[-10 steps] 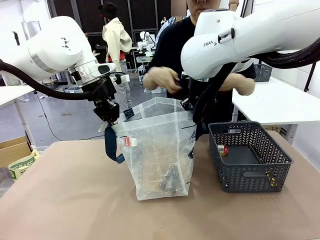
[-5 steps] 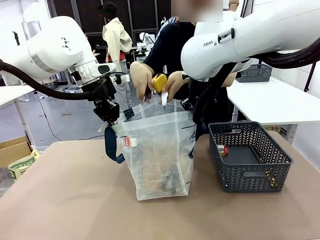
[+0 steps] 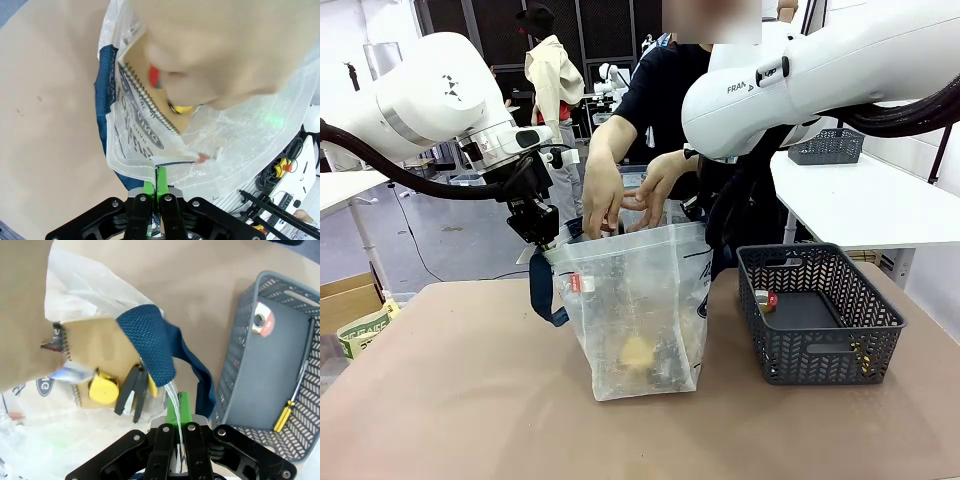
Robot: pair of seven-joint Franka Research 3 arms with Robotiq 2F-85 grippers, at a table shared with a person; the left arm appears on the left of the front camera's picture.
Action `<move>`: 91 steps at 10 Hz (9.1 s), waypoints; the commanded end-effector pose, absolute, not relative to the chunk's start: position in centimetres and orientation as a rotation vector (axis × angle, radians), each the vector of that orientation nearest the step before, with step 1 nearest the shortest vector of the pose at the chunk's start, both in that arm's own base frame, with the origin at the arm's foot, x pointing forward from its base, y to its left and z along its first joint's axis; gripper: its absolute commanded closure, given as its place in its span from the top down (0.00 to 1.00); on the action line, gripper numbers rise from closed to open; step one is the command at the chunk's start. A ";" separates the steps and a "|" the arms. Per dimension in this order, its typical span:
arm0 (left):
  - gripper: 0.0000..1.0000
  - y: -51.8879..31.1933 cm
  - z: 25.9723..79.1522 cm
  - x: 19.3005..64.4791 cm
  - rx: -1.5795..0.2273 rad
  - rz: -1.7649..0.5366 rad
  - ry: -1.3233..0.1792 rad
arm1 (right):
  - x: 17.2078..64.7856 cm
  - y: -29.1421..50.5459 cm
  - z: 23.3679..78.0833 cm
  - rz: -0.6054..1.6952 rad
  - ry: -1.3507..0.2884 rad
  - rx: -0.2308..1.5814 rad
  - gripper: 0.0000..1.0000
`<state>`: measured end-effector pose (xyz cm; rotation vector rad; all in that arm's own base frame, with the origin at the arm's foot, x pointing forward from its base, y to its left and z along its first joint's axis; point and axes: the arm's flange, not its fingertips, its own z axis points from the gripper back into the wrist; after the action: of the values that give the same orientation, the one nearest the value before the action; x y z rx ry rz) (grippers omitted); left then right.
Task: Transfer purchased items from the store into the shopping bag.
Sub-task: Move the Reusable shopping bag to the right side of the table.
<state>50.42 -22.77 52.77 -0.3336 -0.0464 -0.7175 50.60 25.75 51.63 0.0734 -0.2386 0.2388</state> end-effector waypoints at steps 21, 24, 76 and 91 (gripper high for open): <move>0.00 -22.6 52.6 50.2 -0.343 -0.713 -0.061 | 50.4 25.6 51.4 0.230 -0.238 0.071 0.00; 0.00 -22.6 52.6 50.2 -0.343 -0.713 -0.061 | 50.4 25.6 51.4 0.230 -0.238 0.071 0.00; 0.00 -22.6 52.6 50.2 -0.343 -0.713 -0.061 | 50.4 25.6 51.4 0.230 -0.238 0.071 0.00; 0.00 -22.6 52.6 50.2 -0.343 -0.713 -0.061 | 50.4 25.6 51.4 0.230 -0.238 0.071 0.00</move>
<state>50.42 -22.76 52.78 -0.3335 -0.0468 -0.7174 50.60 25.74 51.61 0.0733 -0.2382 0.2388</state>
